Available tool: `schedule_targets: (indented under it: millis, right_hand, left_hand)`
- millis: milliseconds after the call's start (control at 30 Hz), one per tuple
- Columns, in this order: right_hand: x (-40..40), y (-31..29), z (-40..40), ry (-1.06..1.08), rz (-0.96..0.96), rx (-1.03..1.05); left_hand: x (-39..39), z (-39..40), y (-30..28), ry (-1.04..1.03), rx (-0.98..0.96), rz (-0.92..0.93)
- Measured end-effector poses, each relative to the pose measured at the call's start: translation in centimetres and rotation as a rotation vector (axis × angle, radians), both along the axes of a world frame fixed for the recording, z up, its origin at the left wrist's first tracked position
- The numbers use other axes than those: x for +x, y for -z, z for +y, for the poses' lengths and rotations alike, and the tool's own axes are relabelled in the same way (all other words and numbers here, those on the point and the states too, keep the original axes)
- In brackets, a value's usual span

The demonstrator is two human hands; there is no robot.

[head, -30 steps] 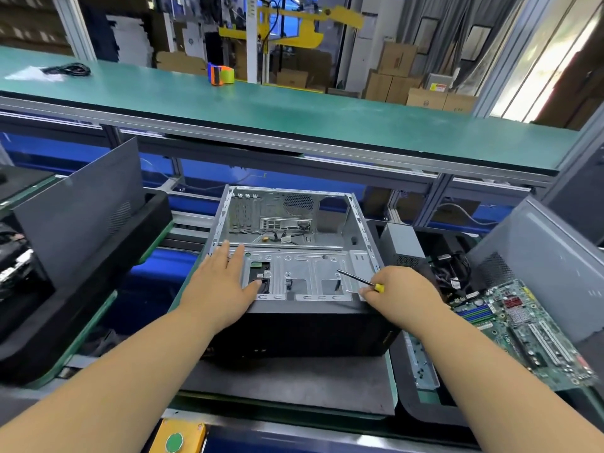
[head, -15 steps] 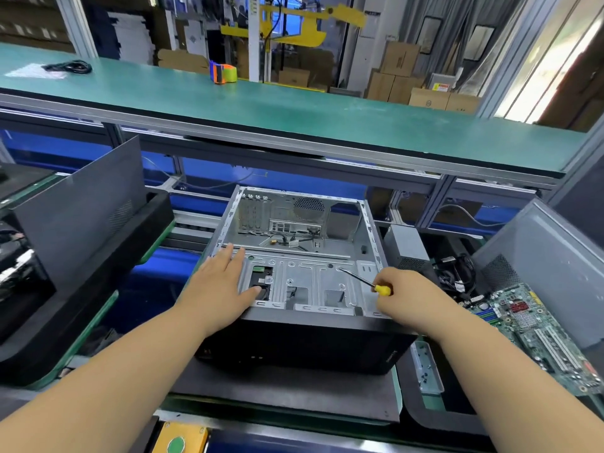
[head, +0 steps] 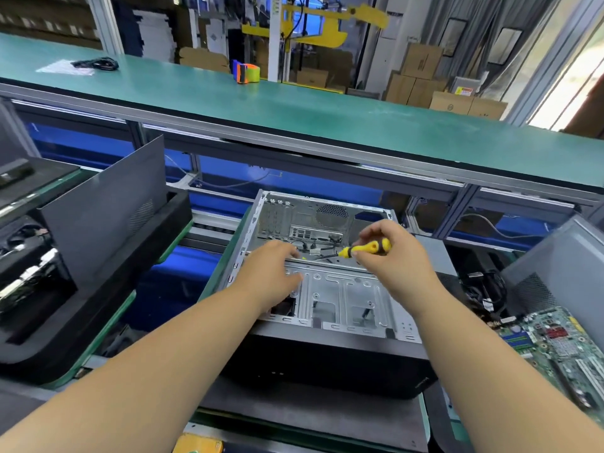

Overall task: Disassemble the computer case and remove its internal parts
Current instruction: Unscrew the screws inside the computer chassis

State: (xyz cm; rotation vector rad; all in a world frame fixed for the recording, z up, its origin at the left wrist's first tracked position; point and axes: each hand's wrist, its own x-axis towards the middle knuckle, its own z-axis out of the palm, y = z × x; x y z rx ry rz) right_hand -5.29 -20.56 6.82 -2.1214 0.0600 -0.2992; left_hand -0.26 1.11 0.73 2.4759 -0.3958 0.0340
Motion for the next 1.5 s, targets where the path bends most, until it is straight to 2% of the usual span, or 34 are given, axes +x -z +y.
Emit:
schedule_targets:
  millis: [100,167,500,867,1033,1167,1267,1500]
  right_hand:
    - [1.3,0.3,1.3,0.011,-0.068,0.161]
    - [1.9,0.7,2.1,0.017,-0.128,0.169]
    - [4.3,2.2,5.4,-0.091,-0.296,-0.107]
    - [5.4,2.2,6.0,-0.227,-0.295,-0.284]
    - [5.6,2.4,6.7,-0.251,-0.278,-0.138]
    - [6.3,2.7,7.5,-0.191,-0.352,-0.011]
    - [6.6,2.6,8.1,-0.158,-0.335,0.089]
    - [6.8,2.5,8.3,-0.202,-0.318,0.186]
  left_hand:
    - [0.7,-0.3,0.5,0.026,-0.03,-0.011]
    - [0.9,-0.3,0.9,0.032,-0.052,-0.023]
    - [1.8,0.0,0.9,0.059,-0.06,-0.036]
    - [2.4,0.1,1.2,0.049,-0.079,-0.017]
    - [2.5,-0.1,1.1,0.037,-0.081,-0.006]
    - [2.4,-0.2,1.2,0.022,-0.098,-0.005]
    - [2.4,-0.2,1.1,0.022,-0.081,-0.006]
    - [2.3,-0.2,0.9,0.026,-0.068,-0.02]
